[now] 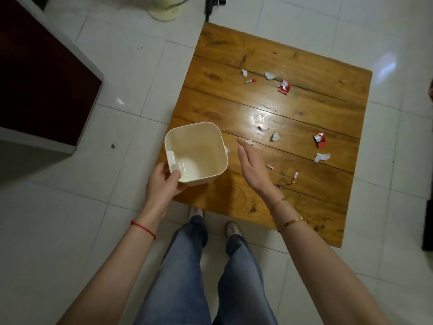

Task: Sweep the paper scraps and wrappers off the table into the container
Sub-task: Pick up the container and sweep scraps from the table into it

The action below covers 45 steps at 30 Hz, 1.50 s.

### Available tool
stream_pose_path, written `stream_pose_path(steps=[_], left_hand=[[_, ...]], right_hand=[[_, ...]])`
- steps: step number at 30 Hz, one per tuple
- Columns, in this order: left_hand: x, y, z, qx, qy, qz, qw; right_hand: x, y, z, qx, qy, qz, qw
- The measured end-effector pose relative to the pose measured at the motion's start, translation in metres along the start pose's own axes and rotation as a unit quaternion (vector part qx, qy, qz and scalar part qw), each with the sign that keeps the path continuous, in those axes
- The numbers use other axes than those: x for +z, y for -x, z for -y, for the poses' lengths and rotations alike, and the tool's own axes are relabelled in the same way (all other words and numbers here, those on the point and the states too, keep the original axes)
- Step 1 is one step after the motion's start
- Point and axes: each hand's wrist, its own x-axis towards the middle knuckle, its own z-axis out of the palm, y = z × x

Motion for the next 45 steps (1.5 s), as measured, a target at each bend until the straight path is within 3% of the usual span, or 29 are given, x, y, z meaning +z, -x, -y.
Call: stream_pose_path(steps=[13, 24, 36, 45], left_hand=[[0.026, 0.087, 0.120, -0.067, -0.003, -0.110, 0.992], [0.011, 0.105, 0.168, -0.092, 0.028, -0.165, 0.982], [-0.003, 0.091, 0.164, -0.083, 0.049, -0.142, 0.985], [-0.012, 0.101, 0.168, -0.087, 0.012, -0.131, 0.987]], right_hand=[[-0.012, -0.029, -0.105, -0.051, 0.177, 0.073, 0.980], [0.044, -0.083, -0.105, -0.084, 0.229, 0.100, 0.965], [0.084, -0.085, -0.082, -0.156, 0.263, 0.131, 0.943], [0.102, -0.034, -0.094, -0.223, 0.282, 0.208, 0.910]])
